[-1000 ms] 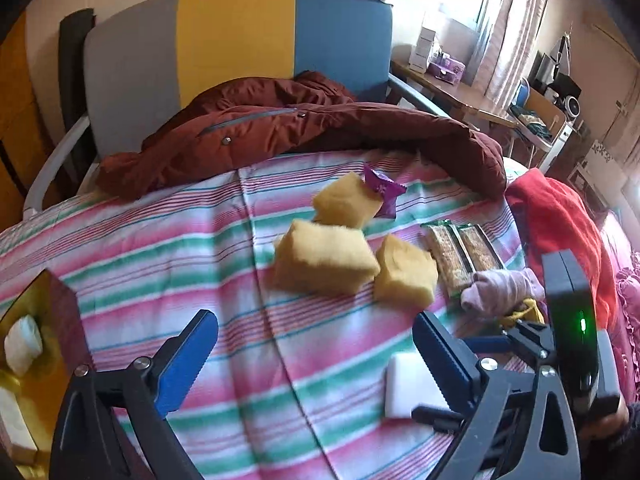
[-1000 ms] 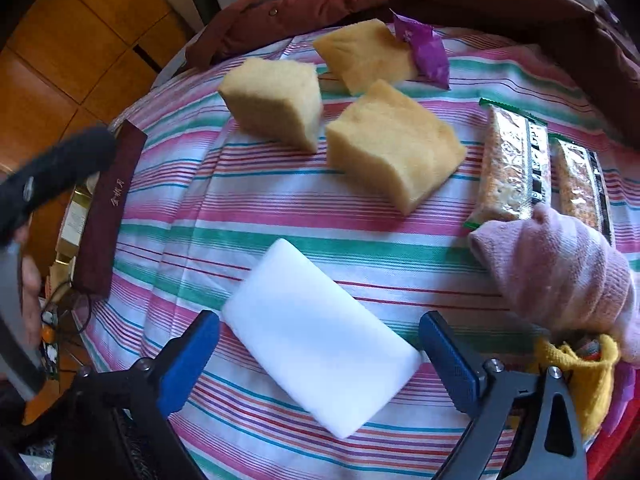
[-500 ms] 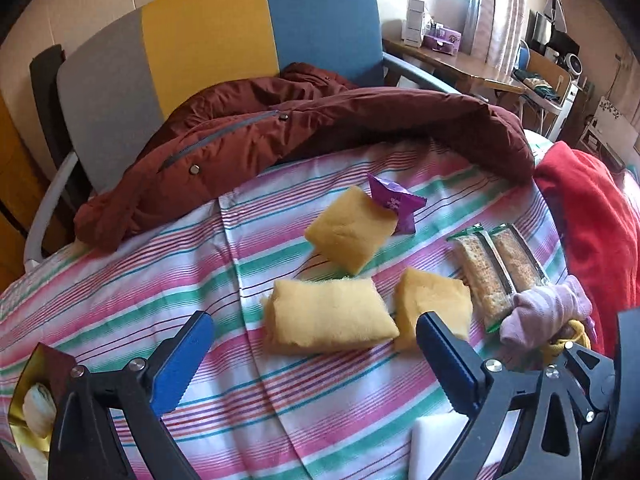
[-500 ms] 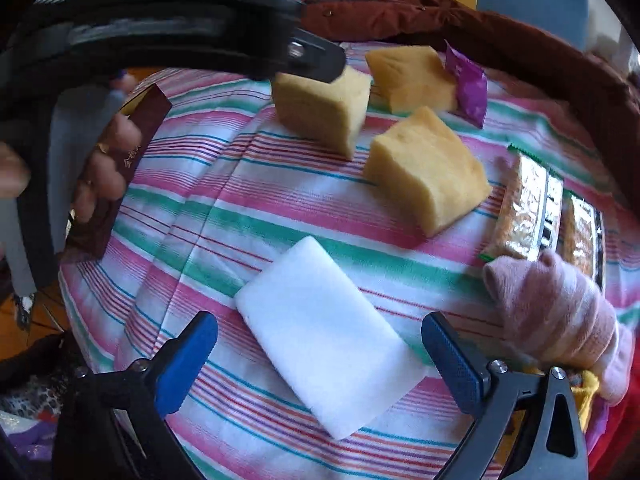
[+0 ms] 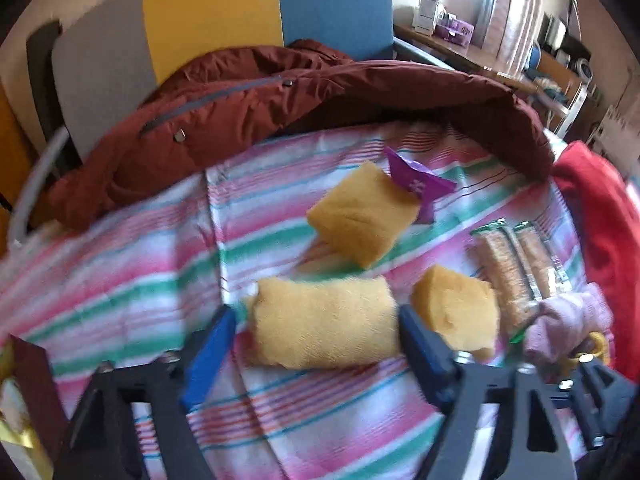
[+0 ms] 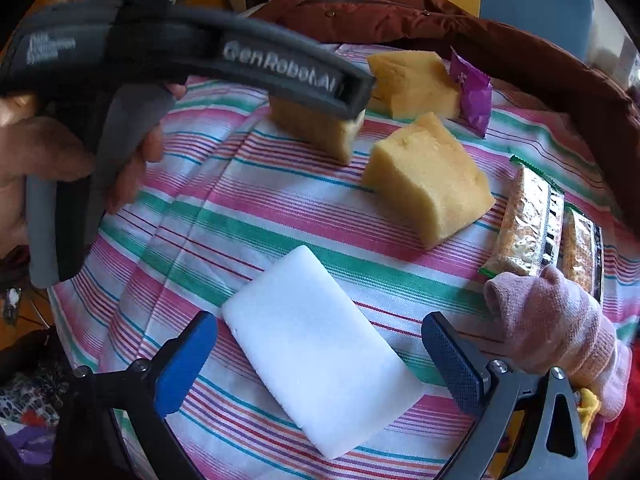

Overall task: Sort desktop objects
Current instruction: 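Grasp a yellow sponge with the left tool while the right tool holds the white block, then carry the yellow sponge and white block toward the gold tray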

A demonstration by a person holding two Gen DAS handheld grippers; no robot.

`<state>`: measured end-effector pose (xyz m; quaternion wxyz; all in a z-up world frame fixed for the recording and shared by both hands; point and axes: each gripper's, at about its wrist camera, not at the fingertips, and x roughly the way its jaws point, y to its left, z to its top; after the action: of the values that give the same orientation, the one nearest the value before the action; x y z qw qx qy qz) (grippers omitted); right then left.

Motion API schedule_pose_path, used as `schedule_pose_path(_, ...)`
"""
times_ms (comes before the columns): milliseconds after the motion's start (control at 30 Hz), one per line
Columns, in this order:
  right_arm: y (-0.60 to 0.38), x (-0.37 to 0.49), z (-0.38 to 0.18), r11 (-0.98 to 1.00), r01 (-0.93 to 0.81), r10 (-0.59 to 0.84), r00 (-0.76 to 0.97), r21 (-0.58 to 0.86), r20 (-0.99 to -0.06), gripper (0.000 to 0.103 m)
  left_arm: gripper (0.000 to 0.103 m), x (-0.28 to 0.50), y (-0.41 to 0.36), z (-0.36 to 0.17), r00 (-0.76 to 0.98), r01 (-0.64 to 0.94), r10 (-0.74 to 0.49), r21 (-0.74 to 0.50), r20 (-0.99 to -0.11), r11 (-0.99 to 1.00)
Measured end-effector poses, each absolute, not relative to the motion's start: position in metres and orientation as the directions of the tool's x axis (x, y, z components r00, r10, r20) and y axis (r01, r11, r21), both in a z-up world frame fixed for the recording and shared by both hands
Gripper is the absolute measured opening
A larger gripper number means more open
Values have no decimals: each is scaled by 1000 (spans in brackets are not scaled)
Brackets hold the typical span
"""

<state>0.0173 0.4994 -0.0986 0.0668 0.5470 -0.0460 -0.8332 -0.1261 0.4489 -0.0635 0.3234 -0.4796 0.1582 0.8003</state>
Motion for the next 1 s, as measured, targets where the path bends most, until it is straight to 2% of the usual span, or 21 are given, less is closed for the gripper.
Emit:
schedule_pose_path(133, 494, 19, -108, -988, 91, -147, -355, 122, -923, 100, 65, -113, 444, -57, -345, -671, 355, -36, -869, -740)
schedule_pose_path(200, 492, 19, -108, -989, 103, -136, -357, 106, -924, 96, 64, -108, 437, -52, -356, -663, 355, -34, -864, -748)
schedule_pose_path(333, 499, 21, -104, -991, 92, -129, -376, 102, -917, 76, 64, -92, 418, -30, -392, -658, 383, -36, -837, -752)
schedule_pose_path(367, 501, 21, -103, -990, 87, -134, -382, 109, -914, 75, 64, -87, 412, -23, -400, -654, 388, -39, -830, -756)
schedule_pose_path(700, 504, 23, -100, -991, 80, -130, -393, 107, -910, 72, 64, -36, 341, 40, -504, -606, 427, -45, -750, -794)
schedule_pose_path(1000, 499, 21, -90, -983, 66, -183, -417, 172, -890, 71, 64, -13, 262, 69, -615, -511, 379, -18, -692, -860)
